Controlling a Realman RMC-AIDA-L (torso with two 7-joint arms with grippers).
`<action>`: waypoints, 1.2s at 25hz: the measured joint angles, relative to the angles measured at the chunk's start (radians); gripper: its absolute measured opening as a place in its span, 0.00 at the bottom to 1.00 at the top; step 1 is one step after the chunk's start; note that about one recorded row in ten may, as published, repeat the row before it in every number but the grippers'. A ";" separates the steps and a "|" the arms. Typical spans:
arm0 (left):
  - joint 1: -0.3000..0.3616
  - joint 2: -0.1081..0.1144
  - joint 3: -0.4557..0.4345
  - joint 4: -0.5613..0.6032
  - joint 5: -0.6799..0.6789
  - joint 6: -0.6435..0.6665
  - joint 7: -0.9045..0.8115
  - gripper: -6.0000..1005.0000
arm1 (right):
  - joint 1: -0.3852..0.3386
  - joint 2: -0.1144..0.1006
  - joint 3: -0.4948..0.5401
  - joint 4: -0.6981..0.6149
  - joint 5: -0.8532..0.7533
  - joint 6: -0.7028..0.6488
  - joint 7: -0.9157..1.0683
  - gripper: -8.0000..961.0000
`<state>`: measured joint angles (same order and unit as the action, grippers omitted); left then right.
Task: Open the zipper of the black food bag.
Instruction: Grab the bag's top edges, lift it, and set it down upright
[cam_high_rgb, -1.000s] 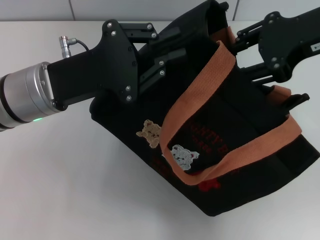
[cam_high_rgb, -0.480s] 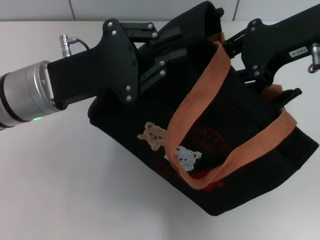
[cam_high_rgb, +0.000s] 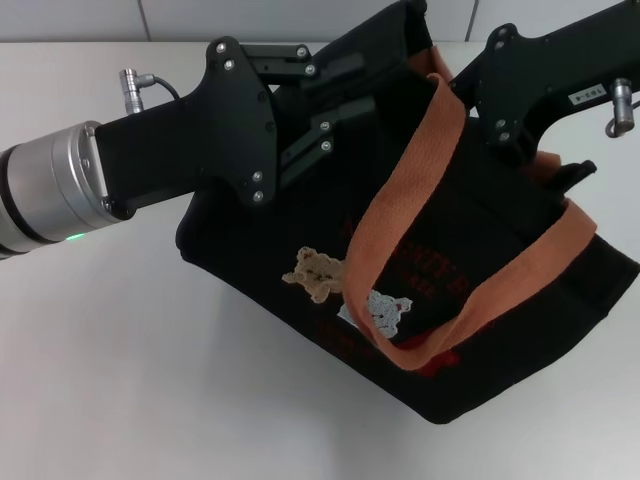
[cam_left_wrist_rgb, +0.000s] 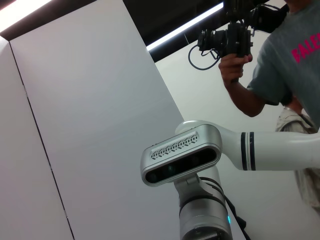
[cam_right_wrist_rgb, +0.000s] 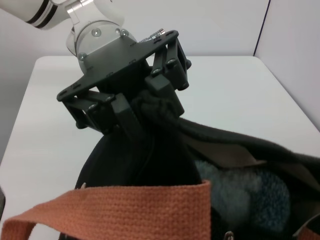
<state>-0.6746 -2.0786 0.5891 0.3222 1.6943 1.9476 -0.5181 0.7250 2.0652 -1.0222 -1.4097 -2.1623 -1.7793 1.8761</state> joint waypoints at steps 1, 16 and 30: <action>0.000 0.000 0.000 0.000 0.000 0.000 0.000 0.20 | -0.003 0.002 0.002 -0.005 0.000 0.002 -0.001 0.18; -0.003 0.000 0.000 0.000 0.002 -0.003 -0.001 0.20 | -0.072 0.016 -0.058 -0.144 -0.036 0.007 -0.103 0.05; -0.005 0.002 0.011 0.000 -0.002 -0.006 0.001 0.20 | -0.104 0.019 -0.130 -0.170 0.020 0.024 -0.172 0.36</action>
<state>-0.6795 -2.0770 0.6001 0.3221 1.6928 1.9420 -0.5175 0.6210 2.0842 -1.1522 -1.5797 -2.1427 -1.7557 1.7042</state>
